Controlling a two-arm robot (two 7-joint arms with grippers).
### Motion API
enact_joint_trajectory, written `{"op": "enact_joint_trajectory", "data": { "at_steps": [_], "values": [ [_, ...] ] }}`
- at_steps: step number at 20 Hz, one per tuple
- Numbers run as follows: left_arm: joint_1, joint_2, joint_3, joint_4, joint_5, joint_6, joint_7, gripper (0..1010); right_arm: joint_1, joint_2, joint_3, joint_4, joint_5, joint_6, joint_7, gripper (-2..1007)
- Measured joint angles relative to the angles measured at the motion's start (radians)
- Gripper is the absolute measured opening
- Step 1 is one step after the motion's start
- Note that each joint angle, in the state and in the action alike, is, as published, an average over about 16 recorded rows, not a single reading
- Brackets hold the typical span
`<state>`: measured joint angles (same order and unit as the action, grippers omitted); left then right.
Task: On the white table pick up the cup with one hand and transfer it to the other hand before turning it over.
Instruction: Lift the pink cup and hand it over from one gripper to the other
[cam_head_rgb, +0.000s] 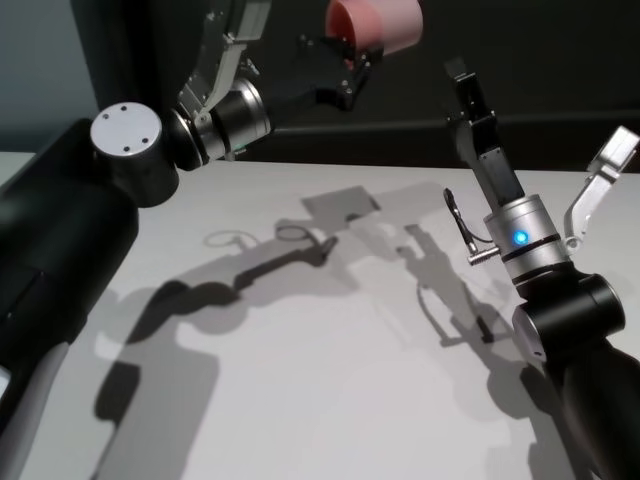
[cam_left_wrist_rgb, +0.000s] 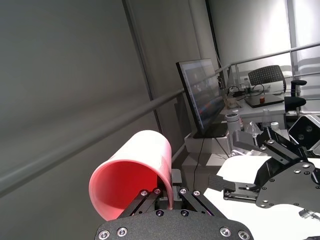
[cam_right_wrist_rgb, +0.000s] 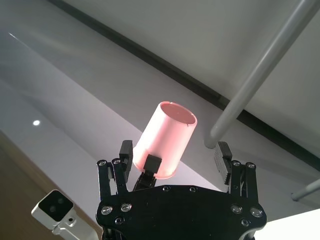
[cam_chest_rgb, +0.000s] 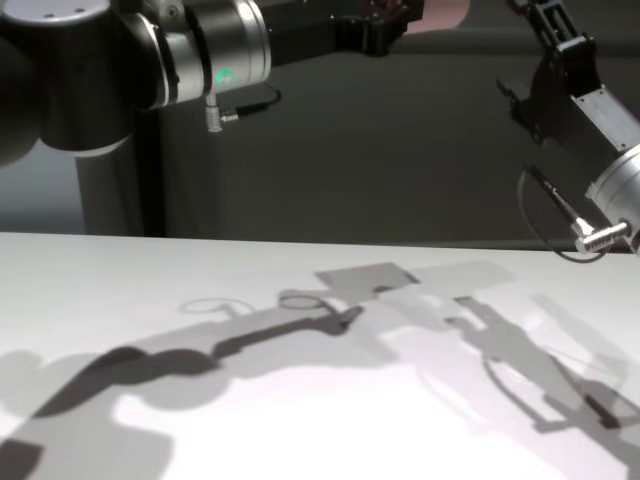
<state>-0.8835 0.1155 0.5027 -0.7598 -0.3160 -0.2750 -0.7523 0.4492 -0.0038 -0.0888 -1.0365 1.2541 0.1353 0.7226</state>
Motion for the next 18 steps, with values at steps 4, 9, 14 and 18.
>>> {"op": "enact_joint_trajectory", "data": {
  "at_steps": [4,9,14,18],
  "values": [
    [0.000,0.000,0.000,0.000,0.000,0.000,0.000,51,0.050,-0.006,-0.009,0.077,0.020,0.005,0.043,1002],
    [0.000,0.000,0.000,0.000,0.000,0.000,0.000,51,0.109,-0.010,-0.018,0.172,0.043,0.009,0.095,1002],
    [0.000,0.000,0.000,0.000,0.000,0.000,0.000,51,0.163,-0.014,-0.026,0.256,0.062,0.009,0.137,1002],
    [0.000,0.000,0.000,0.000,0.000,0.000,0.000,51,0.199,-0.018,-0.034,0.311,0.071,0.006,0.160,1002]
  ]
}}
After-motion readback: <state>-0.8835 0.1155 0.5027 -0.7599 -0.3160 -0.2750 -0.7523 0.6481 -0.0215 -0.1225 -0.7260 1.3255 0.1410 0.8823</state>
